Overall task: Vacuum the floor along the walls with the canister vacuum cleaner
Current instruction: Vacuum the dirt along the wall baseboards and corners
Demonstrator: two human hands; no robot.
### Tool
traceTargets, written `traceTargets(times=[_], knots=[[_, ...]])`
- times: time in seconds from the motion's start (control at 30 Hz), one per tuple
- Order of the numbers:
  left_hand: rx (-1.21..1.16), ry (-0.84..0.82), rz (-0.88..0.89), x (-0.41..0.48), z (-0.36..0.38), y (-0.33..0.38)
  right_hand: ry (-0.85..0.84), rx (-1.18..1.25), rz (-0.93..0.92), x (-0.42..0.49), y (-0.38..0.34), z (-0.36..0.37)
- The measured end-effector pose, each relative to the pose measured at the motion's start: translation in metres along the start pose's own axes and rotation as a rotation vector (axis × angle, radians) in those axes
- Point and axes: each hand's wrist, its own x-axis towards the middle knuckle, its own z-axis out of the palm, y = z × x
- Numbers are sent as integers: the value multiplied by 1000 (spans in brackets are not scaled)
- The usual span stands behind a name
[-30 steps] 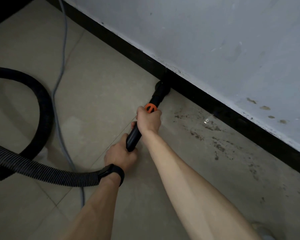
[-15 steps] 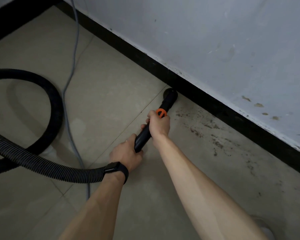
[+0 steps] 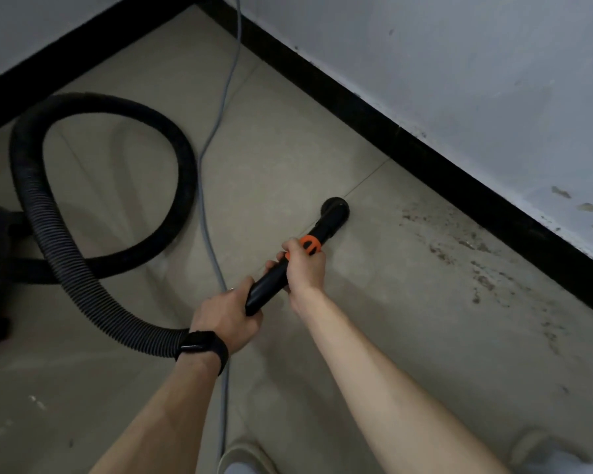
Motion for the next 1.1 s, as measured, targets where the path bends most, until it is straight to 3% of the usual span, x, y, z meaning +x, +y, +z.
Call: traceTargets(times=[0.17,0.57,1.1], knots=[[5,37,2,6,-5,3,29,-13,-30,-2,-11,8],[241,-44,308,3,11,31,129,260,20,-30,-9,-70],[241,-25,294,31,13,75,170,294,-67,-3,-42,-81]])
